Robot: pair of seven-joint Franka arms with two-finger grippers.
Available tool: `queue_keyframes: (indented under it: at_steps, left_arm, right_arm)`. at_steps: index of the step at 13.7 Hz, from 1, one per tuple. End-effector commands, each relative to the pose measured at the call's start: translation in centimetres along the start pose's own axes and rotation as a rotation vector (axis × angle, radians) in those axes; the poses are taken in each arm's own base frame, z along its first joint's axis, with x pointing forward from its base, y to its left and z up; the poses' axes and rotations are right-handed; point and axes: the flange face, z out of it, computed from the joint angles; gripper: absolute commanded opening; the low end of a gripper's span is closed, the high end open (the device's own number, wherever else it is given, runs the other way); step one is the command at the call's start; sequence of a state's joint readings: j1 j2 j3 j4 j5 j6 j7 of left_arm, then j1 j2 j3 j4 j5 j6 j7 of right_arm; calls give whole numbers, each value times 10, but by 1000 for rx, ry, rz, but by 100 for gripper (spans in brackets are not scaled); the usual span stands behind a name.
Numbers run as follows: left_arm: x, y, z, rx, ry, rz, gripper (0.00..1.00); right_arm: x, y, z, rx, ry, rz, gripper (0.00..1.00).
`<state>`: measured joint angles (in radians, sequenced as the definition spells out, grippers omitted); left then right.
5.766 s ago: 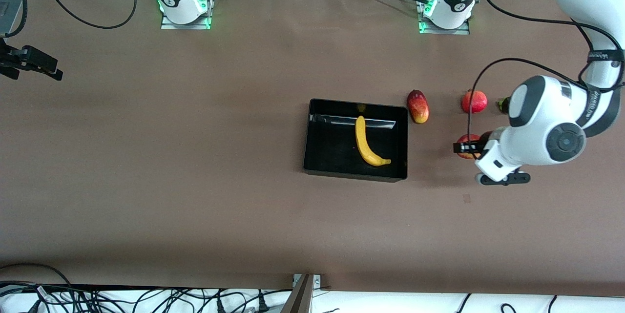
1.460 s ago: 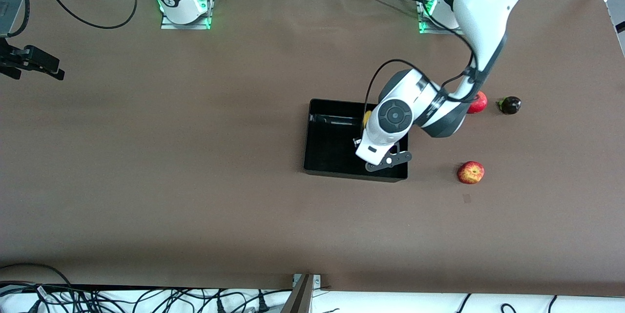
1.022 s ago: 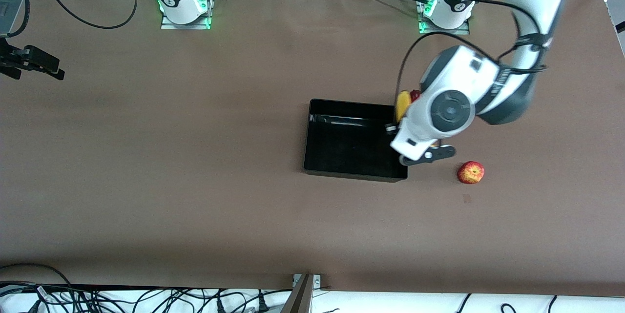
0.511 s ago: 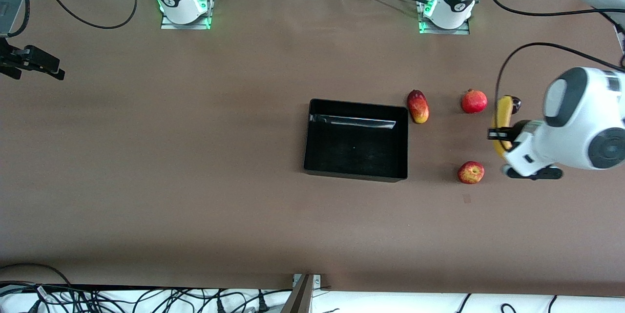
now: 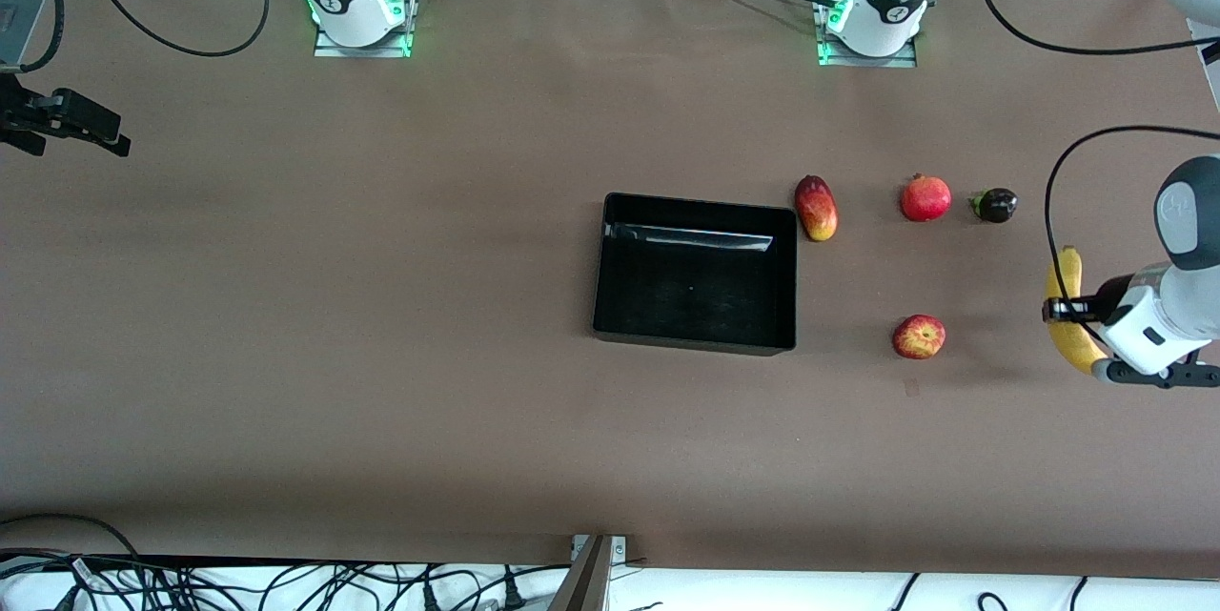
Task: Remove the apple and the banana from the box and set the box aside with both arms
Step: 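Carry the banana out and lower it onto the table beside the apple, then release the banana with the left gripper while the right gripper reaches the box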
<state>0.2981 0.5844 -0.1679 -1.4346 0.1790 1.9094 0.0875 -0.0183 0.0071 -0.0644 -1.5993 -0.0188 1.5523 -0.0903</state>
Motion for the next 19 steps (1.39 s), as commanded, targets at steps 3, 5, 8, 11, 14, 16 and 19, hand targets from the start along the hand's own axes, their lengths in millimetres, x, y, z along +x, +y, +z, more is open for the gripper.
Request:
queue_keyframes:
  at_steps: [3, 5, 8, 11, 14, 16, 19]
  left_arm:
    - [6, 5, 74, 17, 91, -4, 0]
    - [-7, 16, 105, 11, 128, -9, 0]
    - [-20, 34, 136, 5, 153, -17, 0]
    - [-35, 41, 162, -4, 171, -19, 0]
    - [-36, 40, 167, -4, 169, -20, 4]
    - [-36, 34, 166, 4, 169, -23, 84]
    - [-34, 32, 155, 9, 177, -28, 100]
  right_arm:
    - [9, -28, 12, 8, -39, -56, 100]
    - [17, -61, 26, 2, -64, -103, 100]
    - [22, -79, 34, -3, -73, -137, 100]
    - [23, -81, 34, -2, -69, -131, 100]
    - [31, -131, 52, 66, -77, -180, 100]
    - [50, -163, 76, 161, -51, -157, 100]
    - [58, -256, 118, 133, -34, -52, 100]
